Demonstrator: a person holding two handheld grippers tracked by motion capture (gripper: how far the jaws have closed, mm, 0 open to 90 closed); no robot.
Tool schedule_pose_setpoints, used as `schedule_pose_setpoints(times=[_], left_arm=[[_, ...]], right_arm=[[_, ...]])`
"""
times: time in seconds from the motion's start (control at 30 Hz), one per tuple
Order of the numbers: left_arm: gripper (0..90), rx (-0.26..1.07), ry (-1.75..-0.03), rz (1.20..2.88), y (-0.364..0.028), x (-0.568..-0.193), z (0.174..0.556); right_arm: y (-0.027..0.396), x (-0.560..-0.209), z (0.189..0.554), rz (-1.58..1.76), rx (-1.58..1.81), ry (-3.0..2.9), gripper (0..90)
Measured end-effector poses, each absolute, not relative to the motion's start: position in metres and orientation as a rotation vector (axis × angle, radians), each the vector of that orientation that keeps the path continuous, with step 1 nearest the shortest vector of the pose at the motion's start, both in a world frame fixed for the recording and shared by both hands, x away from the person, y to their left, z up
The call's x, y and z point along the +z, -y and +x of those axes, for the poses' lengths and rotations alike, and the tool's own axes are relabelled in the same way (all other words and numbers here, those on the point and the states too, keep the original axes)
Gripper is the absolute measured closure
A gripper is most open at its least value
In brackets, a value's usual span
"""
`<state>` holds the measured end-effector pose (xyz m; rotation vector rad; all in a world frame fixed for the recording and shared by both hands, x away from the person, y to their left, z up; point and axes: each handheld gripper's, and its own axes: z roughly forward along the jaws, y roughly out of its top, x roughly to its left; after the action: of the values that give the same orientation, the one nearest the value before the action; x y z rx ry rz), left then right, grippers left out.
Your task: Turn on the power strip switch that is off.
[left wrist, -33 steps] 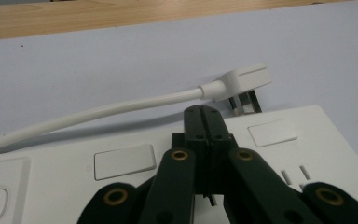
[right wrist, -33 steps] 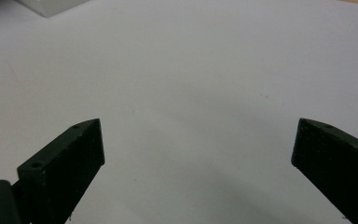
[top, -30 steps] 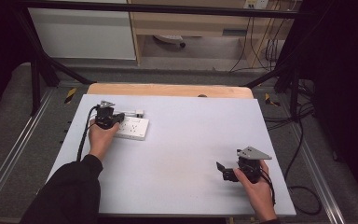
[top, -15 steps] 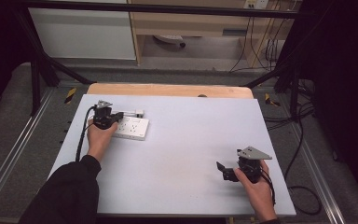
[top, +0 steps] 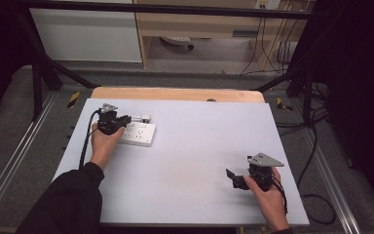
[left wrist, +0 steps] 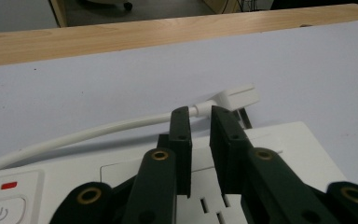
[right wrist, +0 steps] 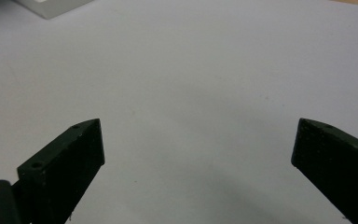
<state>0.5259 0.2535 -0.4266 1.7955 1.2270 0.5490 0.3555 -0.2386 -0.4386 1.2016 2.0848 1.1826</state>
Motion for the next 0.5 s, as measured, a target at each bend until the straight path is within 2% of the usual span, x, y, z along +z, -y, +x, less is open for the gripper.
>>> schedule_pose_setpoints(times=[0.3,0.5], left_arm=[[67.2,0.561,-1.219,1.785,-0.2511,-0.4239,0.5249],[47.9,0.565,-1.229,1.754,-0.2499,-0.4214,0.5249]], right_arm=[[0.2386,-0.4387,0.3556,1.201,1.18,-2.085,2.8],[0.2386,-0.4386,0.3556,1.201,1.181,-2.085,2.8]])
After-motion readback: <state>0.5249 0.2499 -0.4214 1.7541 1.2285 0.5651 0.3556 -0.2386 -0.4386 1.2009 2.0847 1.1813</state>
